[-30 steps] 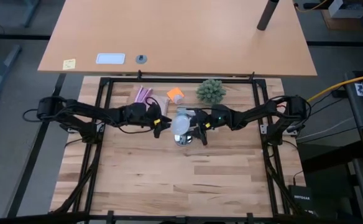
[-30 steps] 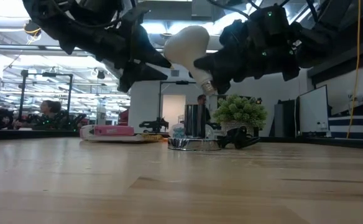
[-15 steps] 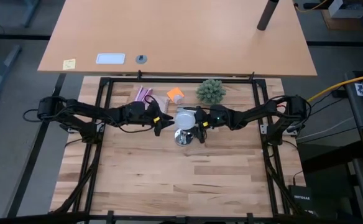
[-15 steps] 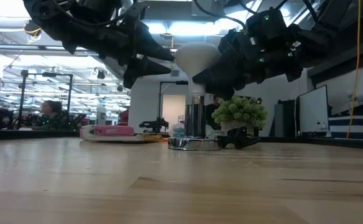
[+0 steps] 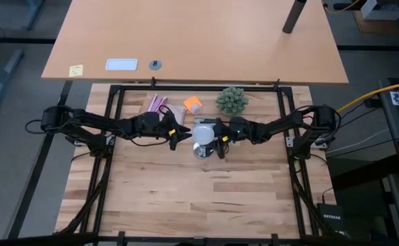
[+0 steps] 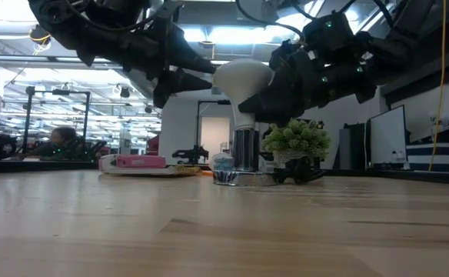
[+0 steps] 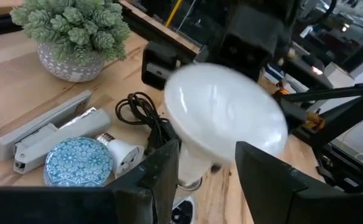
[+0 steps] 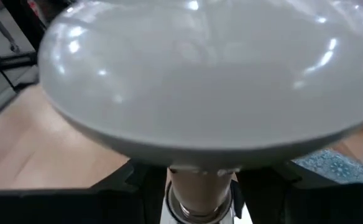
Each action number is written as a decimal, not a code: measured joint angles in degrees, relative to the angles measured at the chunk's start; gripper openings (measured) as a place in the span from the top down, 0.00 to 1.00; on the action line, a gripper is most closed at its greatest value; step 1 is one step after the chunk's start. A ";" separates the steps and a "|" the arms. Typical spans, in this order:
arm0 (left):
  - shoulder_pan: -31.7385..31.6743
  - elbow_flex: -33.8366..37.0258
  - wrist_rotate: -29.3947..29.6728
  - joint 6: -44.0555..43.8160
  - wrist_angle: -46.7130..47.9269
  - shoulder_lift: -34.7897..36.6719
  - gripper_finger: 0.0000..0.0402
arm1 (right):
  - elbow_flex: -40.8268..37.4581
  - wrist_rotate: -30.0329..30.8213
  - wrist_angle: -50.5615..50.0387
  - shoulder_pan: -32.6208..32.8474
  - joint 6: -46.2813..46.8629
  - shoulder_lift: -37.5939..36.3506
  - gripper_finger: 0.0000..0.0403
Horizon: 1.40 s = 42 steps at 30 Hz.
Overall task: Screw lightbulb
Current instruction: Insert the lightbulb into the silver lamp socket
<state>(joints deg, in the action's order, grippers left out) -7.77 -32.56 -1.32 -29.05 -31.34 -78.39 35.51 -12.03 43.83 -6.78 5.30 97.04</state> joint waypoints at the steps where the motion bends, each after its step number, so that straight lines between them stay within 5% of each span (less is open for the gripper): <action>1: 0.00 0.00 0.00 0.48 -0.46 0.00 0.63 | 0.05 0.79 0.57 0.59 -0.35 0.54 0.58; 6: -0.04 -0.04 0.09 2.08 -2.94 0.02 0.63 | 0.15 5.26 3.62 2.38 -0.84 2.22 0.58; 23: -1.53 -0.04 0.07 2.05 -2.19 3.35 0.63 | 0.11 5.57 3.09 2.29 -0.85 2.23 0.58; 32: 0.61 -0.04 -3.67 0.54 14.53 12.97 0.63 | 0.09 5.59 2.92 2.29 -0.95 2.23 0.58; 42: 8.01 -0.04 4.42 -0.71 12.02 5.27 0.63 | 0.04 5.61 3.07 2.29 -1.07 2.23 0.58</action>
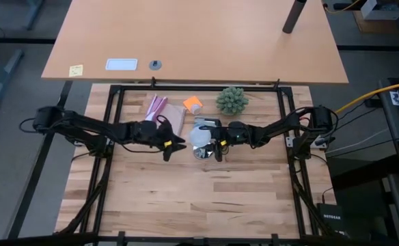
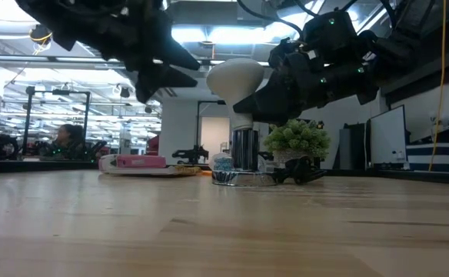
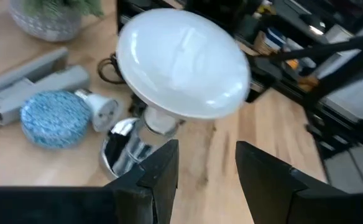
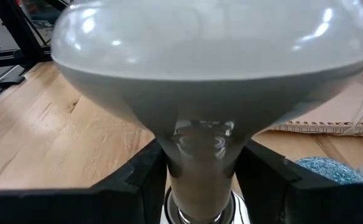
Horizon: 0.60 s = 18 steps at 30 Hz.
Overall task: Screw lightbulb
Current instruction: Insert the lightbulb into the silver lamp socket
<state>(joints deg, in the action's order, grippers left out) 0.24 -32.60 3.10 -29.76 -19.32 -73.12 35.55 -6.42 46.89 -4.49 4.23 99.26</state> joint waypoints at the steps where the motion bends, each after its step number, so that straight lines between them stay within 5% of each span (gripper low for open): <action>1: 0.01 0.00 0.54 0.16 -1.19 -0.86 0.63 | 0.00 0.00 0.00 0.00 0.00 0.00 0.58; 18: -1.08 0.00 3.36 0.22 -7.62 -3.74 0.63 | -0.04 0.01 0.04 -0.02 0.02 0.01 0.58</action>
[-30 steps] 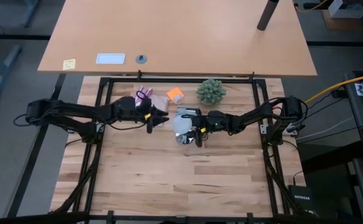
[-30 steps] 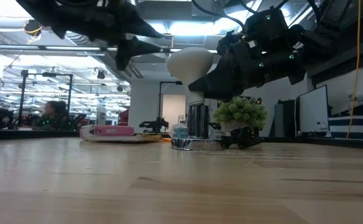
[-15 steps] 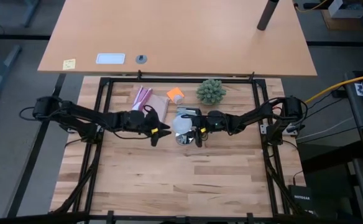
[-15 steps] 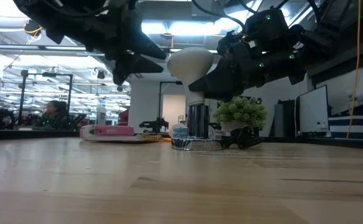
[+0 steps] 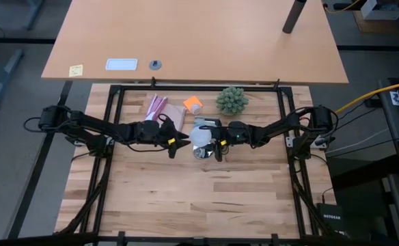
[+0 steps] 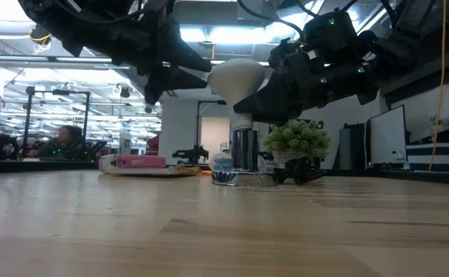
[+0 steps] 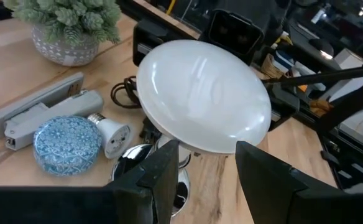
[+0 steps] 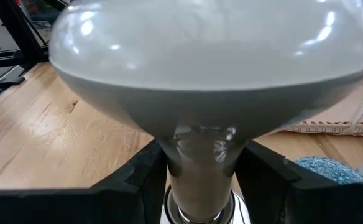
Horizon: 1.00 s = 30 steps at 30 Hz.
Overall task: Screw lightbulb
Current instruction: Insert the lightbulb into the silver lamp socket
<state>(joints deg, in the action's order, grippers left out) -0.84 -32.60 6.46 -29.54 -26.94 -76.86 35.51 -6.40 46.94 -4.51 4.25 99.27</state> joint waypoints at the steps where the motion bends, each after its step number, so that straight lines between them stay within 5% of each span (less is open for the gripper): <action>1: -0.06 0.00 0.09 0.30 -0.23 0.00 0.63 | 0.00 0.00 0.00 0.00 0.00 -0.01 0.58; 30: -0.98 0.03 0.14 4.44 -9.36 -3.86 0.63 | -0.09 -0.65 -1.03 0.00 -0.07 -0.07 0.58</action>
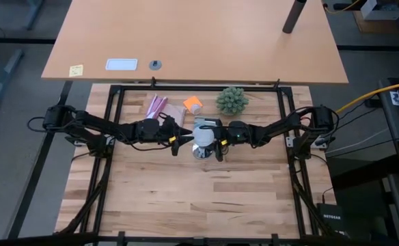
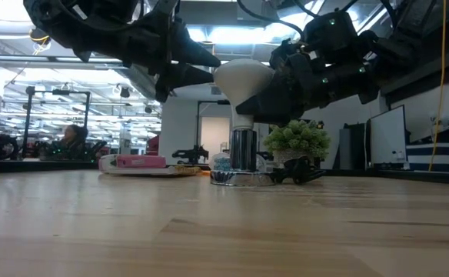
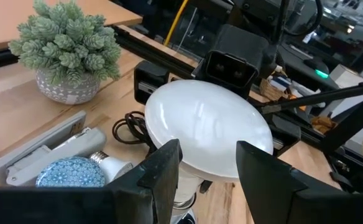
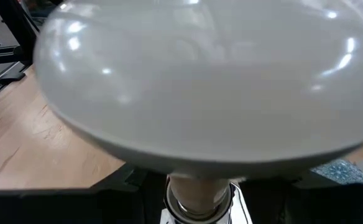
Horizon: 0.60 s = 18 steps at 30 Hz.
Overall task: Screw lightbulb
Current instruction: Insert the lightbulb into the silver lamp socket
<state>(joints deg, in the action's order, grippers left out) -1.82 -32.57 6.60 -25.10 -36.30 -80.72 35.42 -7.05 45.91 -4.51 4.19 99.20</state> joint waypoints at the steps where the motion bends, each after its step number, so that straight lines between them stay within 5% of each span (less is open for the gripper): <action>1: -0.12 0.00 -0.17 0.00 0.16 0.08 0.63 | 0.02 0.02 0.00 0.00 0.02 0.02 0.58; 18: -0.09 0.00 -0.10 0.00 -0.01 0.08 0.63 | 0.07 0.77 -1.07 0.02 0.01 -1.07 0.58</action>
<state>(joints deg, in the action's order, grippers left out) -1.91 -32.58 6.50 -25.10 -36.32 -80.64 35.48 -6.28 44.84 -4.49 4.19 98.13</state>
